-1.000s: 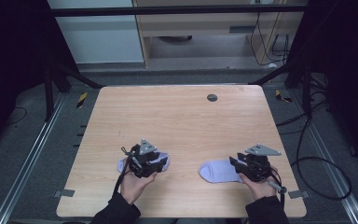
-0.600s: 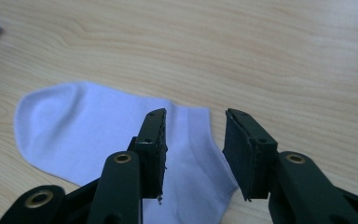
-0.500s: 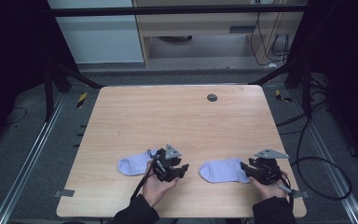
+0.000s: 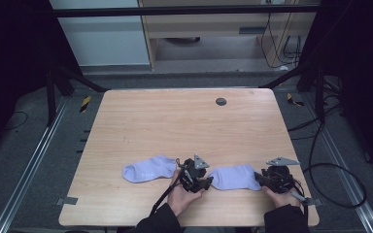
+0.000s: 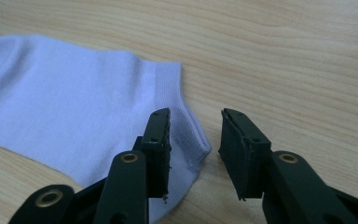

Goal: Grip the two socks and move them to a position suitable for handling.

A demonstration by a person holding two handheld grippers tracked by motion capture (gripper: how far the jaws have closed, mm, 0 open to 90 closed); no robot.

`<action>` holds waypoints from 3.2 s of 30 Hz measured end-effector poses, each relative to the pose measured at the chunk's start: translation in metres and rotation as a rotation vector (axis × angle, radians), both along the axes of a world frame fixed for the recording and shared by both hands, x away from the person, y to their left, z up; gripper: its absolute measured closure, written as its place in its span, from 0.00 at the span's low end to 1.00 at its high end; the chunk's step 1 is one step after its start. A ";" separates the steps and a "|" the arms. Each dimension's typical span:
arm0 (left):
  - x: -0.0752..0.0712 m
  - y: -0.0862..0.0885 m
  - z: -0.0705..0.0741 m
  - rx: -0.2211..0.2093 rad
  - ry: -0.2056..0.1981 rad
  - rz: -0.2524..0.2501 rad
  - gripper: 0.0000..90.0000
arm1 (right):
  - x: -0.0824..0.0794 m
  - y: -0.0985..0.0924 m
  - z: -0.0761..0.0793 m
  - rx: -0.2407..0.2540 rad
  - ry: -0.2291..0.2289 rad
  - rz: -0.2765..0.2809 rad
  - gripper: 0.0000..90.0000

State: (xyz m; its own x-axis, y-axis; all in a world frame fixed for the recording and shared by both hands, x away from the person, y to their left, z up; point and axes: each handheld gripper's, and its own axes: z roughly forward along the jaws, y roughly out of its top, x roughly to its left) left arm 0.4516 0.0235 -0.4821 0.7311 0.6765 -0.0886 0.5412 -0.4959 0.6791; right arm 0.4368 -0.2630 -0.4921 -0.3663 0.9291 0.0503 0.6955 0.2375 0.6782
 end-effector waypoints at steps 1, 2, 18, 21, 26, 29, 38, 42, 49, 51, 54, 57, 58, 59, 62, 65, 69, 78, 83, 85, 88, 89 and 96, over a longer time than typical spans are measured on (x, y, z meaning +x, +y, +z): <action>0.001 -0.001 -0.002 0.000 0.003 0.001 0.70 | 0.000 0.000 -0.001 -0.003 0.004 0.001 0.72; 0.001 -0.002 -0.003 0.003 0.008 0.000 0.71 | 0.001 0.000 -0.001 -0.011 0.004 0.002 0.73; 0.006 -0.006 -0.009 0.019 0.041 0.016 0.97 | 0.001 0.001 0.000 0.016 0.033 0.002 0.96; 0.006 -0.007 -0.009 0.020 0.033 0.017 0.99 | 0.000 0.000 0.003 0.030 0.029 -0.001 0.96; 0.006 -0.003 -0.004 0.000 0.029 0.011 0.99 | -0.003 0.000 0.009 0.048 0.008 -0.001 0.96; 0.004 0.002 0.003 -0.008 0.021 0.000 0.99 | -0.007 0.002 0.016 0.067 -0.007 0.003 0.96; -0.003 0.031 0.023 -0.019 0.013 -0.028 0.99 | -0.019 0.019 0.035 0.087 -0.053 0.067 0.96; -0.009 0.050 0.026 -0.011 0.008 -0.022 0.99 | -0.022 0.034 0.039 0.092 -0.050 0.105 0.96; -0.020 0.081 0.028 0.005 0.001 0.004 0.99 | -0.024 0.065 0.039 0.101 -0.039 0.172 0.96; -0.022 0.089 0.027 0.014 0.005 0.008 0.99 | -0.024 0.074 0.038 0.097 -0.034 0.191 0.96; -0.025 0.099 0.026 0.020 0.008 0.020 0.99 | -0.024 0.085 0.036 0.097 -0.026 0.212 0.96; -0.027 0.108 0.023 0.028 0.011 0.026 0.99 | -0.023 0.093 0.033 0.098 -0.016 0.228 0.96; -0.028 0.110 0.022 0.027 0.015 0.030 0.99 | -0.023 0.095 0.032 0.098 -0.016 0.232 0.96; -0.028 0.113 0.020 0.028 0.018 0.034 0.99 | -0.022 0.097 0.031 0.103 -0.011 0.233 0.96; -0.030 0.118 0.015 0.038 0.026 0.038 0.99 | -0.021 0.102 0.028 0.106 -0.004 0.239 0.96; -0.031 0.122 0.011 0.053 0.029 0.045 0.99 | -0.020 0.107 0.024 0.109 0.003 0.247 0.96; -0.029 0.126 0.005 0.061 0.038 0.055 0.99 | -0.019 0.112 0.020 0.111 0.012 0.252 0.96; -0.031 0.124 -0.001 0.078 0.034 0.055 0.98 | -0.019 0.114 0.012 0.083 0.035 0.258 0.95; -0.031 0.126 0.000 0.075 0.008 0.066 0.90 | -0.019 0.114 0.009 0.073 0.040 0.260 0.90; -0.031 0.129 0.002 0.073 -0.004 0.075 0.85 | -0.019 0.113 0.010 0.079 0.034 0.245 0.86; -0.031 0.134 0.008 0.057 -0.026 0.092 0.77 | -0.018 0.110 0.012 0.091 0.006 0.238 0.82; -0.031 0.135 0.010 0.055 -0.035 0.097 0.74 | -0.018 0.109 0.013 0.092 -0.002 0.236 0.81; -0.027 0.153 0.023 0.018 -0.076 0.143 0.66 | -0.014 0.105 0.022 0.130 -0.054 0.207 0.73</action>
State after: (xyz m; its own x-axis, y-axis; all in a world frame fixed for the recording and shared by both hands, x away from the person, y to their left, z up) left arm 0.4242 0.1766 -0.4591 0.6309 0.7755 -0.0242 0.5551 -0.4295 0.7123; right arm 0.4224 -0.1582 -0.4704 -0.5535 0.8210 0.1397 0.6032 0.2797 0.7469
